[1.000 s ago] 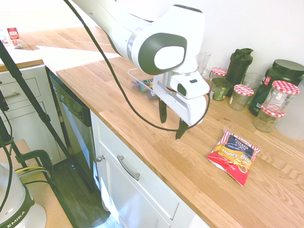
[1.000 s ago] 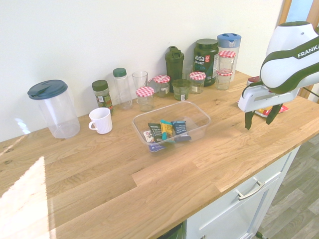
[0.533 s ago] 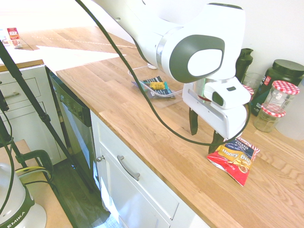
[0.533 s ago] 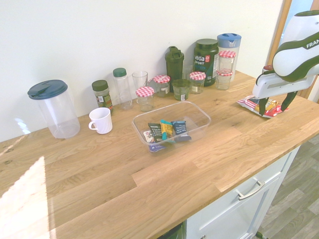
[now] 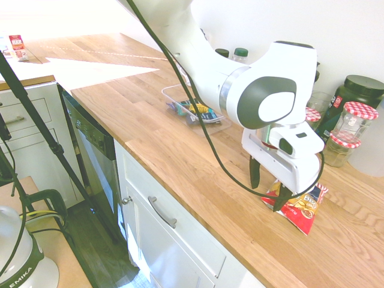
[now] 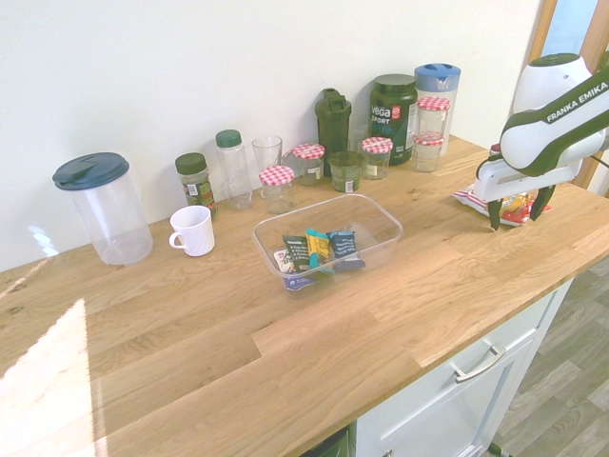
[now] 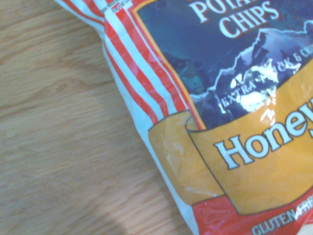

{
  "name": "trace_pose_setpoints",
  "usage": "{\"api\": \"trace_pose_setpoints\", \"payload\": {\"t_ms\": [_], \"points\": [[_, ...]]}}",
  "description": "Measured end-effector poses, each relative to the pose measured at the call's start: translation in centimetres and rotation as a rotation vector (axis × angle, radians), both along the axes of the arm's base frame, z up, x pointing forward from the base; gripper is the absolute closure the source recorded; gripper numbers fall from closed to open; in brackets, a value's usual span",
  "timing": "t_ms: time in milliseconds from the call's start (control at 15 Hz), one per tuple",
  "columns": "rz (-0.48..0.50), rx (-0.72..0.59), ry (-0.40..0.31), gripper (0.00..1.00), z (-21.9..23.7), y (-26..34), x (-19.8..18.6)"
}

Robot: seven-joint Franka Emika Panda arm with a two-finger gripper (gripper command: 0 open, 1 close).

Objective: Put the chip bag into the container

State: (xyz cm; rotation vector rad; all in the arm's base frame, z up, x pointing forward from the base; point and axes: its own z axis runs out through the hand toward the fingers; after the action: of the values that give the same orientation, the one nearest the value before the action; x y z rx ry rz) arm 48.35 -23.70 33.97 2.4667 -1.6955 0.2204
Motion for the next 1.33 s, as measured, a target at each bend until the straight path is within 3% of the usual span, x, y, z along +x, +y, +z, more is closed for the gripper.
{"api": "trace_pose_setpoints", "payload": {"t_ms": [1333], "points": [[0.030,-0.040,-0.002,1.00,-0.7,-0.4,2.5]]}}
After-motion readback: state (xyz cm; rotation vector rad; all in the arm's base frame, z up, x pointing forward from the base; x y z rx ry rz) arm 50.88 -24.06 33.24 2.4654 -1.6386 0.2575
